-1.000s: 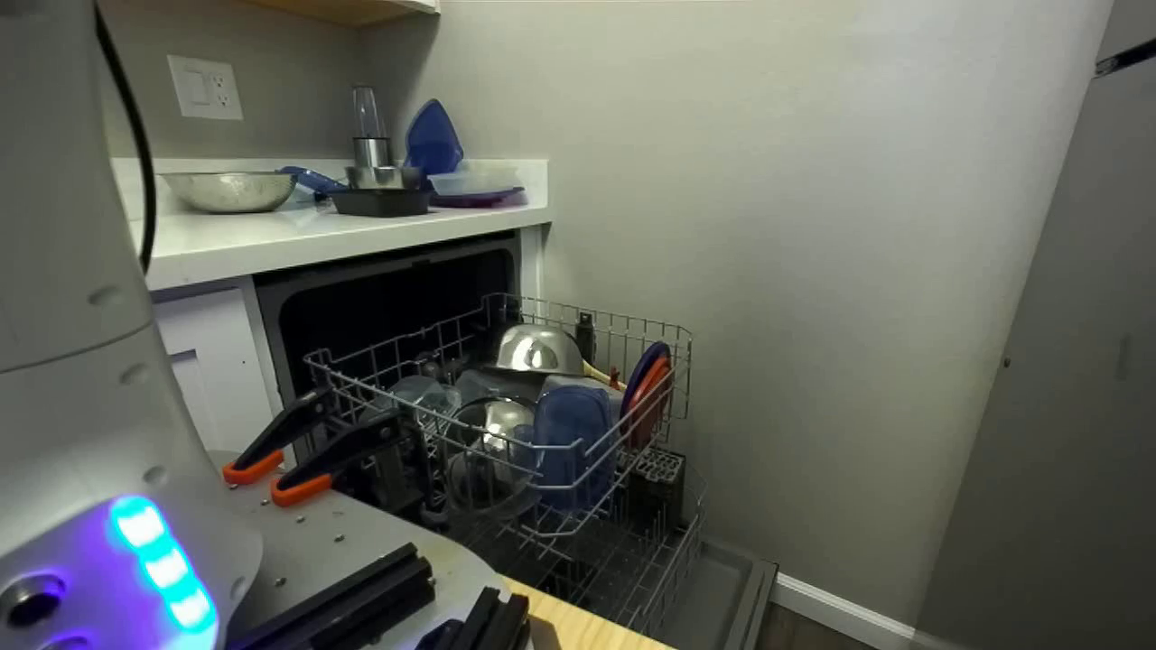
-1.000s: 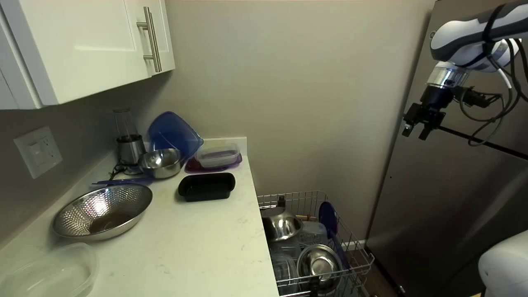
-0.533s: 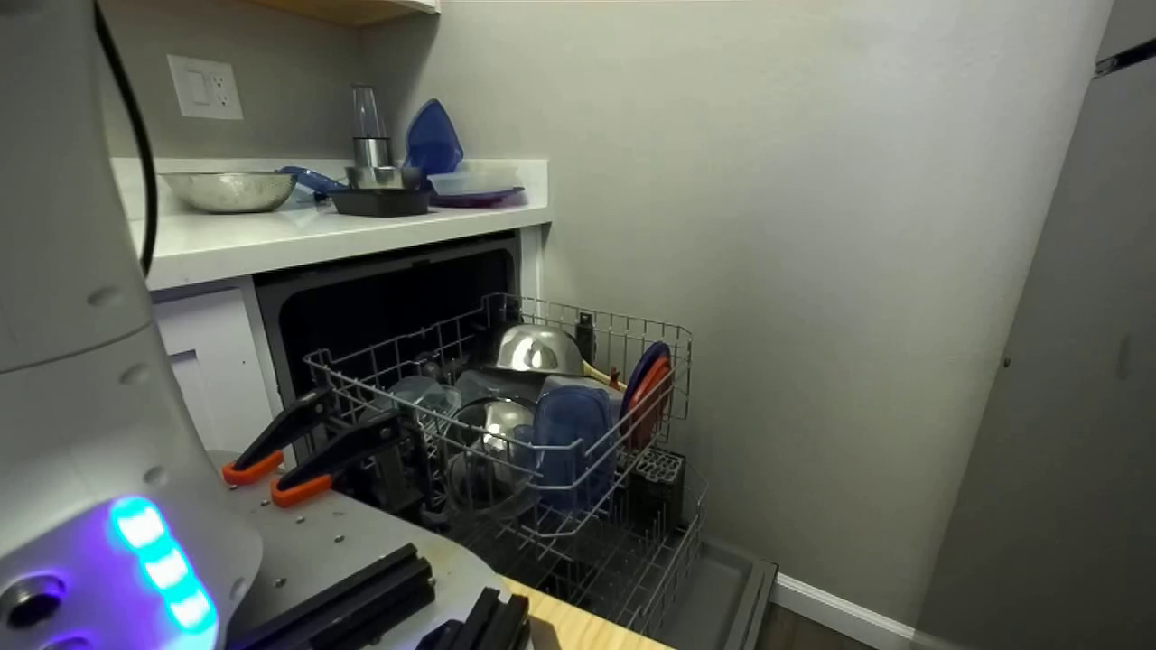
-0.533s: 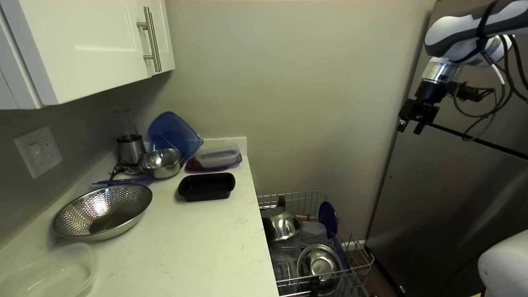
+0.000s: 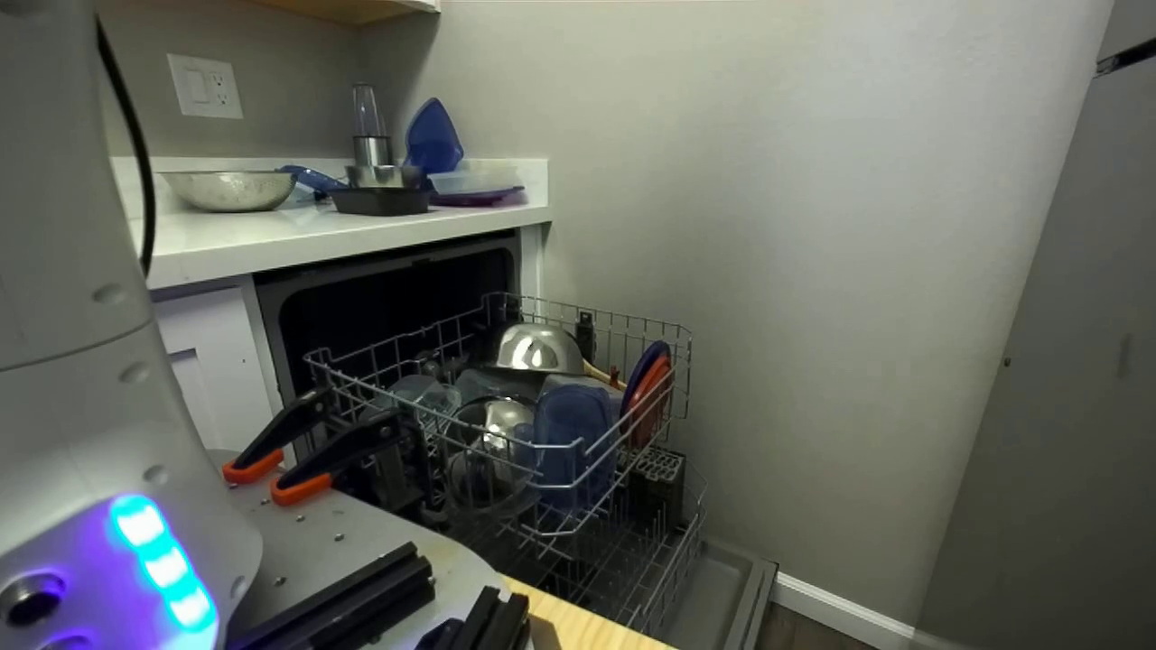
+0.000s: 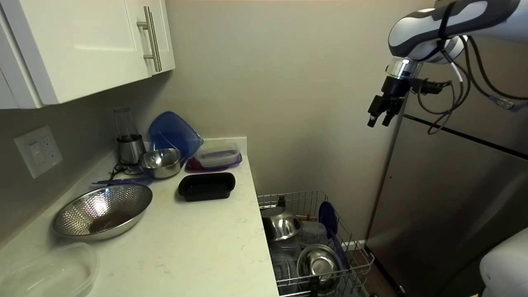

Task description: Remove the silver bowl from the dishwasher and put it on the counter

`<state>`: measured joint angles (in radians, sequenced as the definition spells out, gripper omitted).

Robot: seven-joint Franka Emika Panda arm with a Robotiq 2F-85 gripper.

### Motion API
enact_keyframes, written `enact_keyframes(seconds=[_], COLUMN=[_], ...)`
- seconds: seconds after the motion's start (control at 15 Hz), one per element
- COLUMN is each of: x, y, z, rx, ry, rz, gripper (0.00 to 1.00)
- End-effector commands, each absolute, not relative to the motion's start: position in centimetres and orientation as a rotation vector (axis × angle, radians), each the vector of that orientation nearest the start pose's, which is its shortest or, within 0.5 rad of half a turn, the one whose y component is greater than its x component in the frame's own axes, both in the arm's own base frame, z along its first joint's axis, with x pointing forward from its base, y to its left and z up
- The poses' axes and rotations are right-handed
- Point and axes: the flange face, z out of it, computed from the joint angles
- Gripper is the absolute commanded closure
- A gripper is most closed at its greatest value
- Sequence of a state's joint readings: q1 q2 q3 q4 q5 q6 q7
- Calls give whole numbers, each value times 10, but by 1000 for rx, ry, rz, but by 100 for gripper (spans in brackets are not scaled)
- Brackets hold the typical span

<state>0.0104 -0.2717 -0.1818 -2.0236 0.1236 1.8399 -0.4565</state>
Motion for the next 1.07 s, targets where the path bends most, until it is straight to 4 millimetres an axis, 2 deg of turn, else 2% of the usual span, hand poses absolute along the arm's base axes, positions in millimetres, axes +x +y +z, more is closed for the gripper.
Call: enact_keyframes(seconds=[0.0, 0.27, 0.53, 0.8, 0.93, 1.0], x=[506, 539, 557, 567, 566, 565], y=[-62, -49, -34, -25, -19, -23], z=[539, 481, 432, 406, 403, 402], rx=[-3040, -3105, -3125, -3107, -3096, -3106], ry=[-443, -402, -301, -214, -253, -252], rz=[-285, -315, -266, -189, -122, -158], gripper=[0, 0, 0, 0, 0, 0])
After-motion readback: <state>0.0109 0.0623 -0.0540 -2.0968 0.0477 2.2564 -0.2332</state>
